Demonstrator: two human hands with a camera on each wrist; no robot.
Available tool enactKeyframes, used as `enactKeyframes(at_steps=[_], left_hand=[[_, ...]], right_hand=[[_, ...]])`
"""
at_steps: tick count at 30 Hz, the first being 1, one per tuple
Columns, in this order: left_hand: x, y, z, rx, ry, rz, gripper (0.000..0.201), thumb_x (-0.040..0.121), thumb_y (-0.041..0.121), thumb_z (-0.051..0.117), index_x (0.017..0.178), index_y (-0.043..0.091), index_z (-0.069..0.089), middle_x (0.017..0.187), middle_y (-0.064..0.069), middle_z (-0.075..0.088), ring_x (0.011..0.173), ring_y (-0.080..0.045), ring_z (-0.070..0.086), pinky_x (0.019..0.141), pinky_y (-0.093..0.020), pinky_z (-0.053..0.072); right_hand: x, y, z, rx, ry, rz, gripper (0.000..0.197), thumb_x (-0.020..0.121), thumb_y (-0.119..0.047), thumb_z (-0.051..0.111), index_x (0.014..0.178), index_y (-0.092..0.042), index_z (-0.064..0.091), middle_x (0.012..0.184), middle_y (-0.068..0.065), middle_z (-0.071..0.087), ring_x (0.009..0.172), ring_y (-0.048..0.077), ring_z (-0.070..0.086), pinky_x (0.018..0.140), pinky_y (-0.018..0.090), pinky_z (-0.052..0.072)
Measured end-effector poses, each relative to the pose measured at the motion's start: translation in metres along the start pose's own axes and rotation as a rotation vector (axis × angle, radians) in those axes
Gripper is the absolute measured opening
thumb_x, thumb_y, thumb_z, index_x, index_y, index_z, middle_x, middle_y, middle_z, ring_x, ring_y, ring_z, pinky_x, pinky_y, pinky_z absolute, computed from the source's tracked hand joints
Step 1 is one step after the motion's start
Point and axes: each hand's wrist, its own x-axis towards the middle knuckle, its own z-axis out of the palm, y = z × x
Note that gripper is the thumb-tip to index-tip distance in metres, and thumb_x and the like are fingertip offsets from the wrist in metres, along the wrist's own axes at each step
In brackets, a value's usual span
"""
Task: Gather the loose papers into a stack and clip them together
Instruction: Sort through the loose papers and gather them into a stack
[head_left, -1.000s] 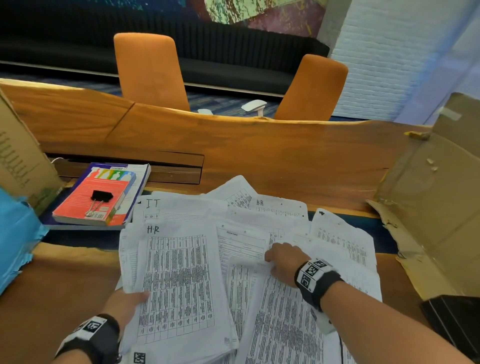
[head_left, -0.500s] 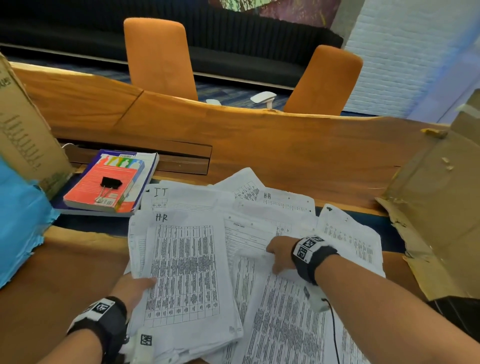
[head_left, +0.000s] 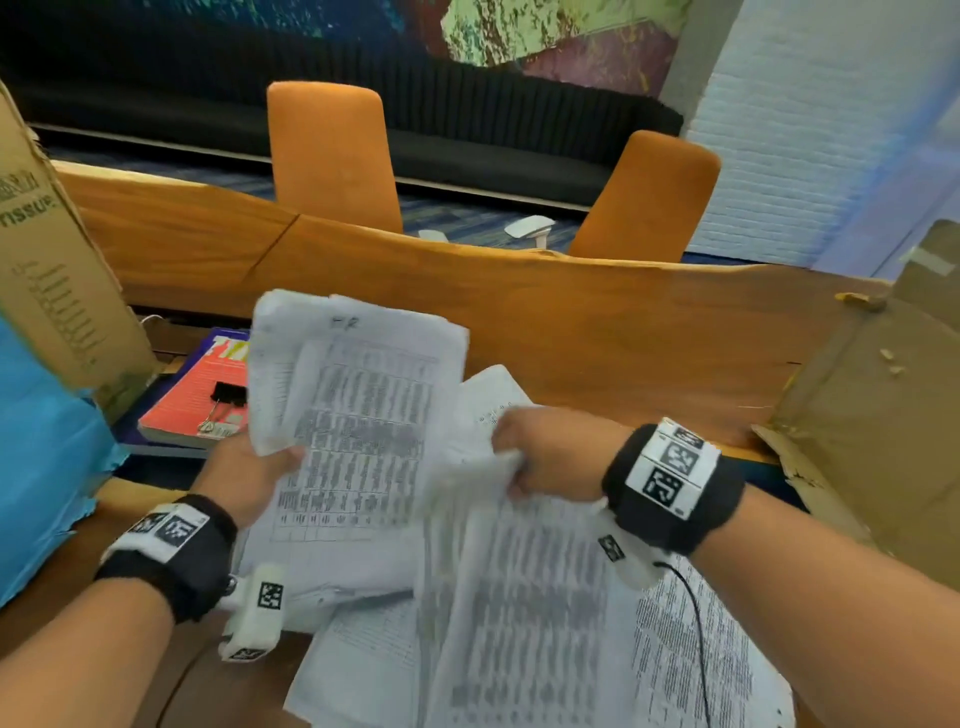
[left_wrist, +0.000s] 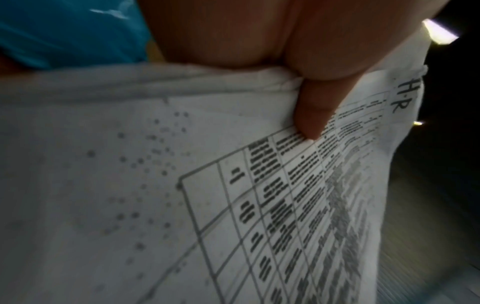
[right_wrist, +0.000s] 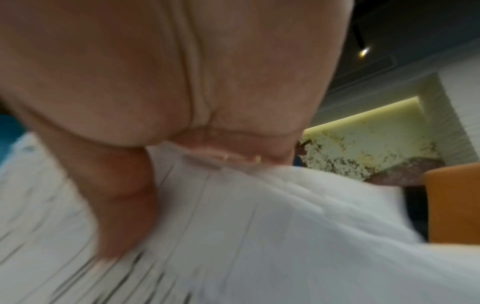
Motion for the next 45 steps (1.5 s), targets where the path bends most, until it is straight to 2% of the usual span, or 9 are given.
enactKeyframes(at_steps=[5, 10, 14, 20, 24, 29, 40, 43, 45], left_hand=[[-0.035, 0.050, 0.038, 0.076, -0.274, 0.152, 0.035, 0.068, 0.031, 0.069, 0.100, 0.019, 0.074, 0.098, -0.002, 0.077, 0.097, -0.022, 0.069, 0.090, -0.041, 0.051], [-0.051, 0.062, 0.048, 0.044, -0.354, 0.141, 0.017, 0.086, 0.020, 0.069, 0.102, 0.024, 0.074, 0.101, 0.005, 0.077, 0.102, -0.016, 0.070, 0.092, -0.035, 0.052], [-0.064, 0.063, 0.052, -0.059, -0.376, 0.096, 0.059, 0.058, 0.066, 0.074, 0.106, 0.033, 0.065, 0.098, 0.022, 0.074, 0.095, 0.005, 0.068, 0.083, -0.021, 0.049], [-0.071, 0.050, 0.081, 0.002, -0.167, 0.044, 0.023, 0.077, 0.006, 0.078, 0.086, 0.022, 0.066, 0.079, 0.005, 0.074, 0.081, -0.012, 0.069, 0.078, -0.029, 0.054], [-0.060, 0.038, 0.073, -0.112, -0.166, -0.042, 0.021, 0.077, 0.004, 0.077, 0.094, 0.015, 0.073, 0.089, -0.002, 0.078, 0.090, -0.024, 0.073, 0.092, -0.046, 0.053], [-0.057, 0.036, 0.066, -0.218, -0.172, -0.140, 0.023, 0.082, -0.007, 0.066, 0.099, 0.008, 0.070, 0.093, -0.009, 0.078, 0.091, -0.027, 0.073, 0.095, -0.049, 0.051], [-0.059, 0.069, 0.080, -0.254, -0.225, 0.115, 0.038, 0.086, 0.000, 0.062, 0.121, 0.015, 0.063, 0.112, 0.000, 0.073, 0.108, -0.016, 0.067, 0.098, -0.048, 0.050], [-0.067, 0.089, 0.082, -0.427, -0.117, 0.210, 0.020, 0.078, 0.048, 0.071, 0.092, 0.036, 0.078, 0.091, 0.017, 0.075, 0.089, 0.004, 0.067, 0.084, -0.024, 0.054], [-0.068, 0.096, 0.087, -0.451, -0.036, 0.195, 0.019, 0.080, 0.041, 0.071, 0.096, 0.032, 0.077, 0.093, 0.009, 0.074, 0.094, -0.007, 0.067, 0.095, -0.038, 0.053]], right_hand=[[0.013, -0.003, -0.030, -0.024, 0.388, -0.004, 0.035, 0.092, -0.032, 0.064, 0.125, -0.021, 0.064, 0.163, 0.007, 0.019, 0.150, 0.030, 0.015, 0.120, 0.052, 0.019], [0.011, 0.001, -0.036, 0.012, 0.433, -0.014, 0.022, 0.093, -0.034, 0.062, 0.111, -0.021, 0.067, 0.099, 0.003, 0.049, 0.088, 0.021, 0.048, 0.083, 0.040, 0.046], [0.010, 0.004, -0.034, 0.051, 0.466, -0.029, 0.021, 0.091, -0.034, 0.064, 0.105, -0.019, 0.068, 0.090, 0.002, 0.047, 0.081, 0.021, 0.051, 0.073, 0.037, 0.047], [0.019, 0.008, -0.023, 0.100, 0.656, 0.050, 0.032, 0.086, -0.041, 0.069, 0.112, -0.023, 0.064, 0.107, -0.007, 0.052, 0.101, 0.016, 0.051, 0.093, 0.035, 0.045], [0.015, 0.034, 0.017, 0.698, 1.103, 0.383, 0.066, 0.080, -0.032, 0.075, 0.137, -0.016, 0.047, 0.133, -0.006, 0.042, 0.121, 0.009, 0.041, 0.105, 0.030, 0.034], [0.019, 0.034, 0.093, 1.731, 0.626, 0.385, 0.043, 0.090, -0.034, 0.065, 0.128, -0.014, 0.061, 0.119, 0.009, 0.071, 0.108, 0.028, 0.068, 0.097, 0.046, 0.052], [0.026, 0.024, 0.056, 1.281, 0.997, 0.243, 0.027, 0.085, 0.005, 0.056, 0.098, -0.016, 0.067, 0.093, 0.013, 0.072, 0.083, 0.027, 0.068, 0.068, 0.044, 0.059], [0.023, 0.019, 0.059, 1.238, 1.033, 0.179, 0.032, 0.085, 0.011, 0.051, 0.093, -0.015, 0.069, 0.083, 0.005, 0.070, 0.074, 0.014, 0.065, 0.069, 0.036, 0.054], [0.022, 0.009, 0.056, 1.223, 1.063, 0.113, 0.029, 0.080, 0.009, 0.050, 0.097, -0.008, 0.066, 0.084, 0.017, 0.067, 0.071, 0.018, 0.062, 0.062, 0.036, 0.052]])
